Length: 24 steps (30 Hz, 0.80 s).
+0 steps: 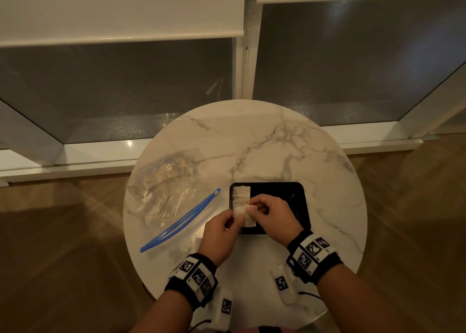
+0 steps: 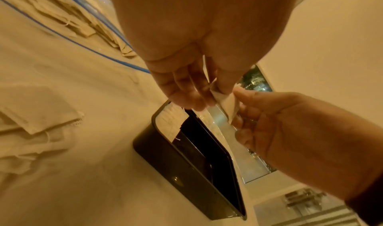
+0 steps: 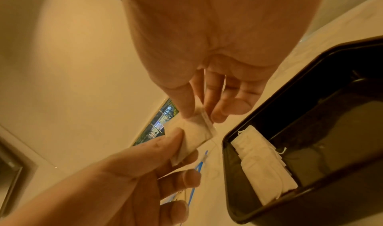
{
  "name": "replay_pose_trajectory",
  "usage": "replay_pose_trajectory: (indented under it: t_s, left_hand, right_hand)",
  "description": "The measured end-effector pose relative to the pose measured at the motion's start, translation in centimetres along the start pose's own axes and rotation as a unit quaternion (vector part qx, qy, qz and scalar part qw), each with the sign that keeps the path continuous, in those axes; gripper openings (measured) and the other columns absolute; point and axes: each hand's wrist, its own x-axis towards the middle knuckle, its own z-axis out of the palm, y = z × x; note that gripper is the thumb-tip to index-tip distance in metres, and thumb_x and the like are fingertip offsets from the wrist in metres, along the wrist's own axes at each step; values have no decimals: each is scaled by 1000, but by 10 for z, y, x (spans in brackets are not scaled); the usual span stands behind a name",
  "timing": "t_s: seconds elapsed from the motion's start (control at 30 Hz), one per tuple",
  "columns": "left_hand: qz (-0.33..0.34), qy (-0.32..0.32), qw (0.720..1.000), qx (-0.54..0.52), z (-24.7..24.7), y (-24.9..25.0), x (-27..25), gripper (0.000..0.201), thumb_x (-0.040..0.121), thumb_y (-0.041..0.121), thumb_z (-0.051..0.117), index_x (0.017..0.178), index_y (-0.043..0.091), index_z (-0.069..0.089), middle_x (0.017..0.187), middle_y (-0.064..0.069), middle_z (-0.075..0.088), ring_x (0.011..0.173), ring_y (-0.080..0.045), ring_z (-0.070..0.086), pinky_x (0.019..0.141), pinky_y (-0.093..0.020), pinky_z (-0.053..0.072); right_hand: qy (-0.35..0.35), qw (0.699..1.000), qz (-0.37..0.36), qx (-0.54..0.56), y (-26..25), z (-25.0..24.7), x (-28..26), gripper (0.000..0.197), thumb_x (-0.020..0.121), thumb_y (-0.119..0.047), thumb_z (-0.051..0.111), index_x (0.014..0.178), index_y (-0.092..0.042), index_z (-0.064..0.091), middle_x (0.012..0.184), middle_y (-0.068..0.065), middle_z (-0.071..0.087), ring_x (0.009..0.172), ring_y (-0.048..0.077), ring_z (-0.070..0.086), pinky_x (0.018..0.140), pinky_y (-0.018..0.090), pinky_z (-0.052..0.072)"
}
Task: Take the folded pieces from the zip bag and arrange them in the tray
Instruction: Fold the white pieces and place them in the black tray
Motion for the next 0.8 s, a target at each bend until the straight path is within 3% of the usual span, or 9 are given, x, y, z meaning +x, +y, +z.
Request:
replay_pose_trajectory:
  t_s: [0.13,0.23,0.3,0.4,0.47,0.6,0.7,0.8]
  left_hand:
    - [-8,22,1000,-11,4,0,7,12,97,27,65,91,26,75,79,11,72,72,1,63,66,-12,47]
    - [-41,70,996,24,8,-7,12,13,95,32,66,104,25,72,94,11,69,84,-2,63,73,-16,49]
    - [-89,105,990,42,10,-16,16,21,95,30,66,114,23,67,103,8,66,89,-4,63,78,-21,51]
    - [-151,106,982,48,15,-29,19,30,94,23,66,123,18,63,107,3,67,90,-12,65,85,-31,55]
    - [-159,101,981,51,18,-34,20,30,94,18,65,124,18,63,108,1,67,88,-13,66,86,-33,56]
    - [-161,98,980,58,20,-38,21,28,95,15,63,123,18,63,108,2,67,86,-11,66,83,-29,54]
    - [-162,96,980,69,20,-40,22,28,96,12,61,123,19,62,109,4,66,86,-7,64,80,-24,49]
    - [-158,94,980,76,20,-40,21,28,96,12,60,122,20,63,110,4,66,87,-6,63,80,-21,47]
  right_hand:
    - [-41,999,30,19,13,0,5,9,87,-18,72,91,-25,71,81,-3,71,73,7,66,69,21,53]
    - [-23,998,61,3,25,1,11,12,88,-17,71,85,-28,69,77,-5,69,70,5,64,64,21,52]
    - [-13,995,99,-12,35,5,19,13,88,-17,71,83,-29,66,78,-2,69,74,11,67,65,27,58]
    - [-28,988,142,-48,49,14,31,15,86,-17,74,79,-28,64,78,1,69,75,16,68,71,34,61]
    - [-44,984,161,-56,55,20,37,17,84,-15,76,79,-25,63,74,1,67,69,14,65,70,32,59]
    - [-62,980,182,-57,60,33,48,23,78,-10,78,71,-22,60,67,-3,62,62,11,59,63,28,55]
    - [-58,979,183,-61,62,40,52,26,75,-7,78,66,-22,60,68,-1,63,69,17,64,73,37,61]
    - [-49,979,186,-62,67,44,56,26,73,-6,78,62,-22,60,69,2,67,72,22,69,71,42,62]
